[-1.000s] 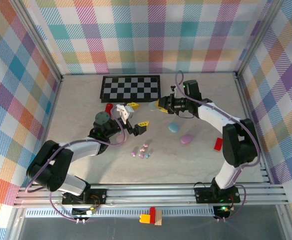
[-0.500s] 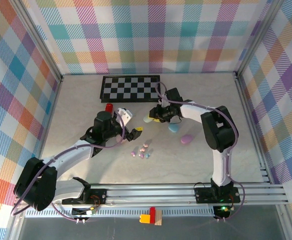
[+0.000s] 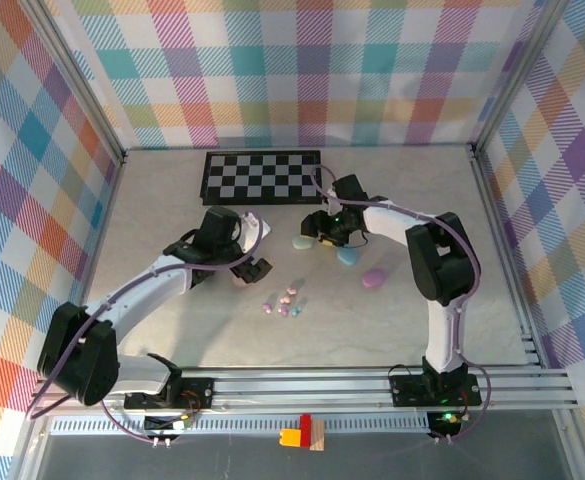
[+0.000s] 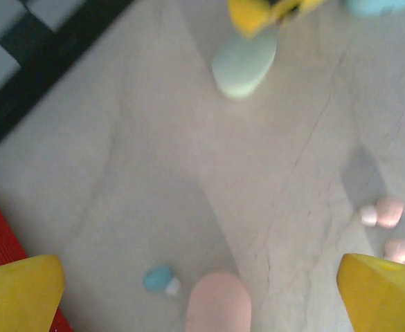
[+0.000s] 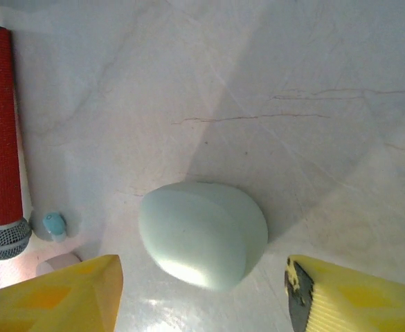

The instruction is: Insert the wireless bluetooth earbuds into the charging case

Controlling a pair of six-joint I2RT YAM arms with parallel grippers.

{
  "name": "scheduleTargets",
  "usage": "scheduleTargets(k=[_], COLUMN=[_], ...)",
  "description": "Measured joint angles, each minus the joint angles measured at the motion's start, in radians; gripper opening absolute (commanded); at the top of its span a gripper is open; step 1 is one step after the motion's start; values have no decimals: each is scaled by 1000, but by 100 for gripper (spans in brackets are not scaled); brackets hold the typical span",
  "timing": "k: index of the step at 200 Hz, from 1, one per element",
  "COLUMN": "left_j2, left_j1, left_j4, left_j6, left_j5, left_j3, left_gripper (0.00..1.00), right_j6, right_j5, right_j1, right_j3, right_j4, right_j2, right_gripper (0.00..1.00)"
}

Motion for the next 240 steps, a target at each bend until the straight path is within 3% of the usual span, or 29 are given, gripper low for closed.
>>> scheduleTargets(k=[78, 99, 151, 196, 240], left_j2=[209, 241, 317, 343, 341], left_j1=[0, 0, 0, 0, 0], left_j4=[-286, -303, -303, -299, -296], left_j6=[-16, -26, -23, -21, -14], left_j5=[-97, -112, -121, -104, -82], left_j3=[99, 100, 116, 126, 132], left_gripper=[91, 78, 64, 39, 36], right_j6=[-66, -66, -66, -67, -66], right_j5=[45, 44, 45, 48, 47], right_j1=[-2, -2, -2, -2, -2], right_j3=[13, 13, -4, -14, -32], right_j4=[-57, -62, -69, -76, -83], right_j2=[-195, -195, -206, -225, -267], right_gripper=[64, 64, 64, 64, 64])
